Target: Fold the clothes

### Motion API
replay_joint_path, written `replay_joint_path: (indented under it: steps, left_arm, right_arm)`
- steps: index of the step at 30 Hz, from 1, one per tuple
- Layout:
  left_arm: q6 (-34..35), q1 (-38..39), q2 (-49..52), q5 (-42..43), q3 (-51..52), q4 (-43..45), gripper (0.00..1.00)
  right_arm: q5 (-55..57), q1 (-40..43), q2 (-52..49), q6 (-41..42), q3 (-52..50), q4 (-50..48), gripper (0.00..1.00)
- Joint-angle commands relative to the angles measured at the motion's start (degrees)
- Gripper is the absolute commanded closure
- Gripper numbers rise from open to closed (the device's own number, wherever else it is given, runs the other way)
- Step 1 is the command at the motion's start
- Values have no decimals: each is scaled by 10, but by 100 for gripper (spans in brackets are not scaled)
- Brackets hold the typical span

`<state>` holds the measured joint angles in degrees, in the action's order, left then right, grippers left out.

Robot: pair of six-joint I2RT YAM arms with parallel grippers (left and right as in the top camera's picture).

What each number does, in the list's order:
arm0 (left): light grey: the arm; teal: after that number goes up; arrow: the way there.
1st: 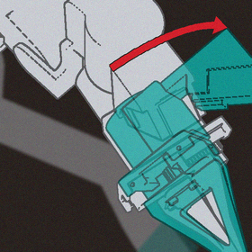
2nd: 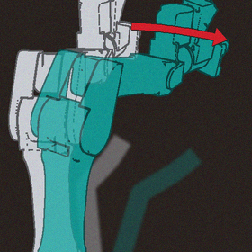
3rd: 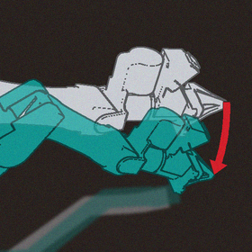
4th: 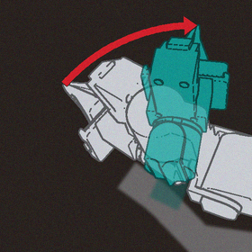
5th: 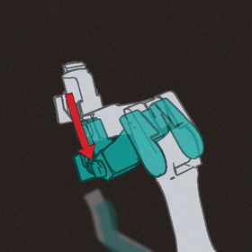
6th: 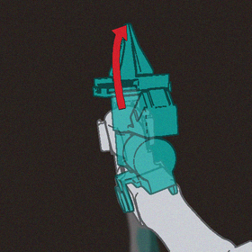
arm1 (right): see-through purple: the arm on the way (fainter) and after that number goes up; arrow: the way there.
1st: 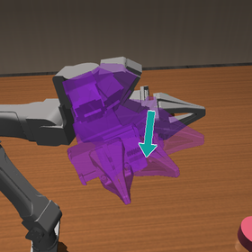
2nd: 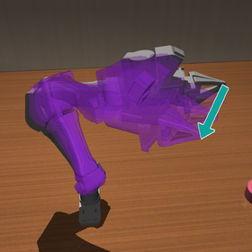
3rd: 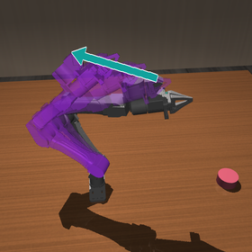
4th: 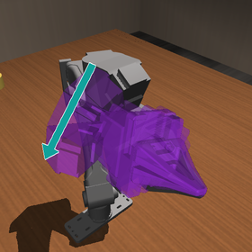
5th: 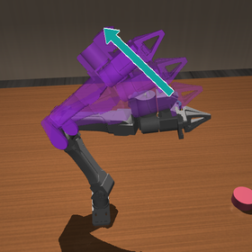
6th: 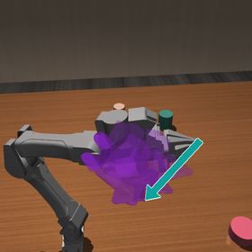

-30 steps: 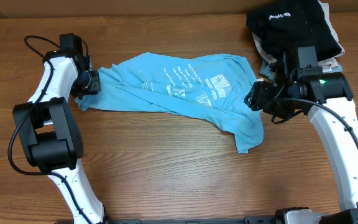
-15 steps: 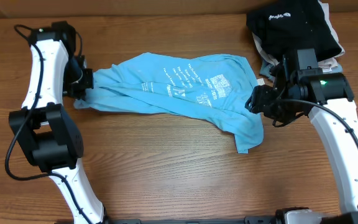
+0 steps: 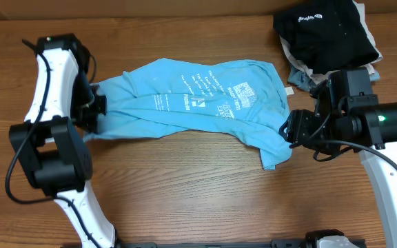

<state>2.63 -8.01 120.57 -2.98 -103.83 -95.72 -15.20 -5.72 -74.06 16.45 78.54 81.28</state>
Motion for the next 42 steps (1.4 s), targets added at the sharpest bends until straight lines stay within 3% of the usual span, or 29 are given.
replay_joint_path:
  steps: [1,8,14,18,19,20,23,26,34,42]
  left_arm:
    - [-2,22,-104,25,79,29,95]
    - [40,48,-301,90,252,112,96]
    - [114,54,-447,92,371,158,96]
    - [127,54,-496,97,428,183,96]
    - [129,54,-504,107,438,198,92]
    - [129,54,-508,115,444,213,82]
    - [133,54,-509,147,446,281,36]
    - [144,54,-508,153,445,358,1]
    - [127,-16,-468,55,445,496,0]
    - [106,-137,-354,45,445,614,0]
  right_arm:
    - [-3,-1,22,-2,14,3,36]
    - [-3,-1,30,-2,14,3,36]
    - [-3,-1,30,-4,14,0,35]
    - [-3,-1,30,-16,14,0,33]
    - [-3,-1,30,-15,14,0,32]
    - [-3,-1,30,-15,14,-2,32]
    - [-4,-1,30,-15,14,-13,31]
    - [-4,-1,30,-15,14,-22,31]
    - [-4,-5,22,-20,14,-54,30]
    - [-4,-23,-12,-19,13,-70,29]
